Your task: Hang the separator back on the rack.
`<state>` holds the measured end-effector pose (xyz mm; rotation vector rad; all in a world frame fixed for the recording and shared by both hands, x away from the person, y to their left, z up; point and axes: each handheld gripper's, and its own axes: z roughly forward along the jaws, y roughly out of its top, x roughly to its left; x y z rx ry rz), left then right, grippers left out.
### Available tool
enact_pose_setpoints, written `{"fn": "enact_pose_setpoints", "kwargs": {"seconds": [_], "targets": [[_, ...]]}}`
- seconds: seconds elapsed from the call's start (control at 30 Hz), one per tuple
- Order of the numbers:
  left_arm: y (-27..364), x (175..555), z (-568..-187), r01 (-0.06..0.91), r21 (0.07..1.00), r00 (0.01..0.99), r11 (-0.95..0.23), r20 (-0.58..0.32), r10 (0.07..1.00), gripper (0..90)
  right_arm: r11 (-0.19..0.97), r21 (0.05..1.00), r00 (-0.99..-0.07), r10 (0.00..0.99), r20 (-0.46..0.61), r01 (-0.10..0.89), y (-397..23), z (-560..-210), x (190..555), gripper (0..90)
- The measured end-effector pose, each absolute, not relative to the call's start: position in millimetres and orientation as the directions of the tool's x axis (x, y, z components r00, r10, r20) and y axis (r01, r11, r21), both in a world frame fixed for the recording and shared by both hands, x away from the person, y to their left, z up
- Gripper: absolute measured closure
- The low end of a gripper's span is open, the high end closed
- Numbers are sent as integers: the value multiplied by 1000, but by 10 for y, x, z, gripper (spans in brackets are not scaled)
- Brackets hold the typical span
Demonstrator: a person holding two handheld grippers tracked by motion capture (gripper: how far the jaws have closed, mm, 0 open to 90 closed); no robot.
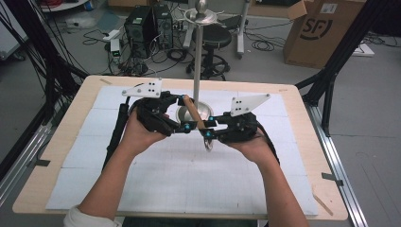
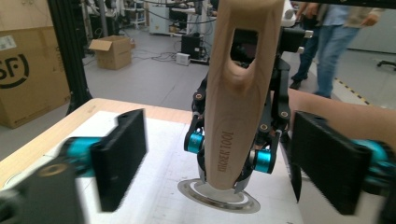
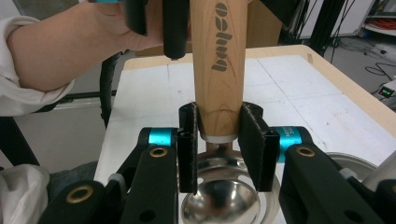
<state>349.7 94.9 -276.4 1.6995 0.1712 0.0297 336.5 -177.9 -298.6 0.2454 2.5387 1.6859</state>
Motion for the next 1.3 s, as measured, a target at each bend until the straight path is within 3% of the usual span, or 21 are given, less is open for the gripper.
{"fn": "enact_pose_setpoints", "kwargs": {"seconds": [0.4, 0.63, 0.83, 1.3], "targets": [[940, 3497, -2769, 101, 987, 990, -121, -88, 109, 440, 376, 923, -985, 169, 18, 81, -1752, -2984, 3356, 695], [960, 3501, -2766, 106, 987, 991, -118, -95, 97, 503, 372, 925, -986, 167, 16, 78, -1757, -2977, 3352, 695], [973, 3495, -2756, 96, 989, 994, -116, -89, 68, 665, 369, 927, -986, 165, 13, 74, -1753, -2979, 3356, 695], [966, 3442, -2700, 86, 988, 991, -131, -71, 115, 681, 355, 931, -986, 167, 26, 85, -1717, -2989, 3359, 681]]}}
